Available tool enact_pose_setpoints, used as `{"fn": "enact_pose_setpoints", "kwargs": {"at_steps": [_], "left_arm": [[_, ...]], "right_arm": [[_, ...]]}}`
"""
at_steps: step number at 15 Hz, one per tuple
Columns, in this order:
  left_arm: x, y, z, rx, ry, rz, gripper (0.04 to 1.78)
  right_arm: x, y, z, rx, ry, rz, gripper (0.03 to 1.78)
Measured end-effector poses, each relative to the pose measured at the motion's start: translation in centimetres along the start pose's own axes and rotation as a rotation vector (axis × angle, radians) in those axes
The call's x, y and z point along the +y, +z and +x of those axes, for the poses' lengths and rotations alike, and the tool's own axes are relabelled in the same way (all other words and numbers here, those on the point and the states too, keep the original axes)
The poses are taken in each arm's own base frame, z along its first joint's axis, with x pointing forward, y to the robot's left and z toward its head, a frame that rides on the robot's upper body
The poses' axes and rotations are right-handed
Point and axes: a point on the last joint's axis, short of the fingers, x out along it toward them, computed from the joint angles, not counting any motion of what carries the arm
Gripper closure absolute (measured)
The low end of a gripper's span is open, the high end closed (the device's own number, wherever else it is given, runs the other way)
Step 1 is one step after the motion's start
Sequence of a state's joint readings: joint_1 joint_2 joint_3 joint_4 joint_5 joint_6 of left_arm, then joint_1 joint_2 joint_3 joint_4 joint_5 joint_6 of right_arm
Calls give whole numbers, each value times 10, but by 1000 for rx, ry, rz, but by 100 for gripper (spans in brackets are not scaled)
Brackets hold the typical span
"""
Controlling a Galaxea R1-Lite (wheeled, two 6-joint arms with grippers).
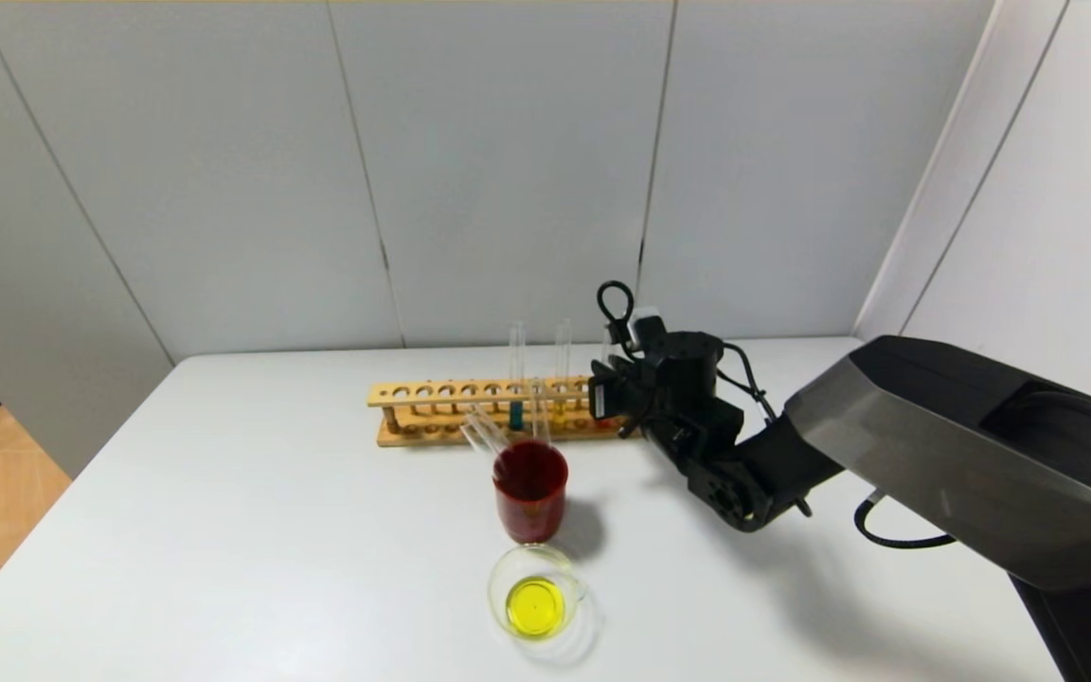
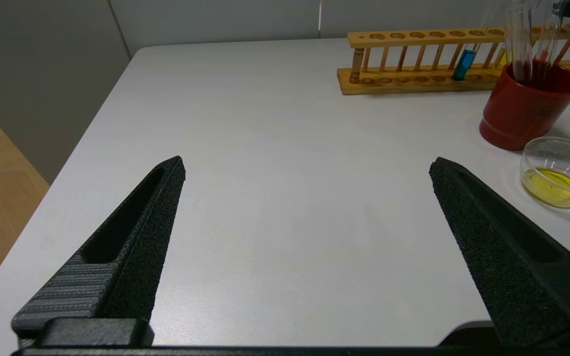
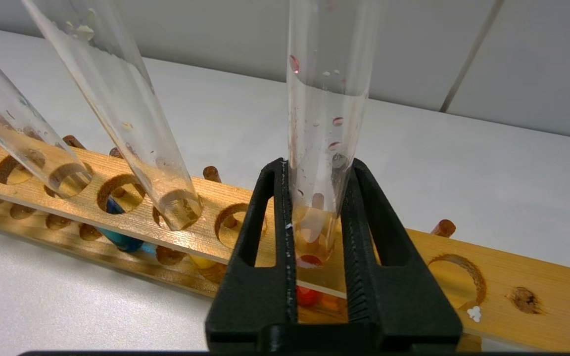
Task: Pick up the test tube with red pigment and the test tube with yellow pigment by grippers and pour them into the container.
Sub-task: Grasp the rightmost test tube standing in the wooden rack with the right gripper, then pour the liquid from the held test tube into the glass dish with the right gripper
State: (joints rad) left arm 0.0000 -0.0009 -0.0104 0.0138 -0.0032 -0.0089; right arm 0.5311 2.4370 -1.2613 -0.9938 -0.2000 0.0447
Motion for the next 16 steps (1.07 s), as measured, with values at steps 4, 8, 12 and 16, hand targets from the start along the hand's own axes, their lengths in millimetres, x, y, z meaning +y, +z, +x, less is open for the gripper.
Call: {"fn": "enact_pose_setpoints", "kwargs": {"at_steps": [4,8,12,16], "left_arm": [[0,0,0,0,0,0,7],[0,0,0,0,0,0,7],[0,0,0,0,0,0,7],[0,0,0,0,0,1,7]], "right_arm": [[0,1,0,-3,-2,4,148],[-2,22,-6,-49,18,17,148],[-3,67,-23,-151,50,32,148],[-6,117,-50,-262,54,42,148]]}}
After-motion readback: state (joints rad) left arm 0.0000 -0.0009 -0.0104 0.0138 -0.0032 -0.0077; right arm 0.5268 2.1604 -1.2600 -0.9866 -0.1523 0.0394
